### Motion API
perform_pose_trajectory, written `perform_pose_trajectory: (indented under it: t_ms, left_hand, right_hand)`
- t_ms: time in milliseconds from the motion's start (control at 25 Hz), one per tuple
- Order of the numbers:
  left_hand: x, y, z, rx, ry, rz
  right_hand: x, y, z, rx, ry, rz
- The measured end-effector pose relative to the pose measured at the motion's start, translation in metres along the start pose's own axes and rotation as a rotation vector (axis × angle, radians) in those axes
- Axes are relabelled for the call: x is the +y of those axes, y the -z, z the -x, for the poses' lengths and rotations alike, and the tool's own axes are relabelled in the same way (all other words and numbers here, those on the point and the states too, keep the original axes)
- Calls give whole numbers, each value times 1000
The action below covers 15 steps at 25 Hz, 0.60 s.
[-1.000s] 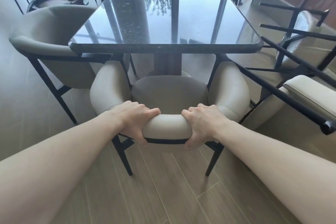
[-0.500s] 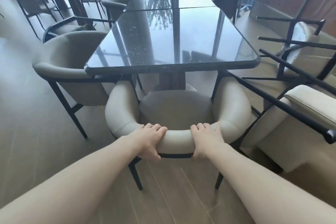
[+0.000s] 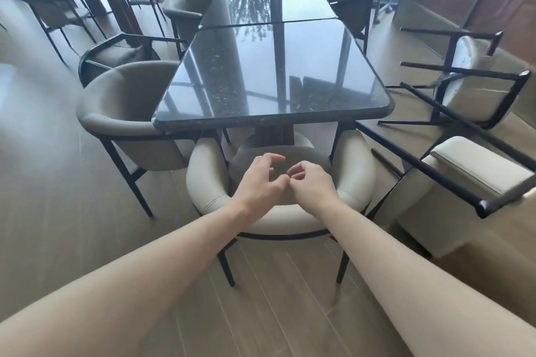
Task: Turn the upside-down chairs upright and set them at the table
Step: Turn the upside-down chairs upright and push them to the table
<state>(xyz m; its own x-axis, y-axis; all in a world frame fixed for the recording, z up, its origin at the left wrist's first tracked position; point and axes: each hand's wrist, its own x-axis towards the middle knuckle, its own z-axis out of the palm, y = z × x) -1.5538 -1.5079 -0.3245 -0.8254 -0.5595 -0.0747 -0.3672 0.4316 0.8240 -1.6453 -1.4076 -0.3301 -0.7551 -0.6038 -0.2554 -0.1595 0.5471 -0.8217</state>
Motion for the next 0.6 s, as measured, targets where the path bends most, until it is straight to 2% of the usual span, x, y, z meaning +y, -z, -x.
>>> perform_pose_trajectory:
  t_ms: [320, 600]
  left_hand:
    - [54, 32, 38, 112, 95, 301]
    - [71, 56, 66, 172, 149, 378]
  right_hand:
    - [-60, 18, 51, 111, -33, -246]
    - [-72, 35, 91, 116, -34, -307]
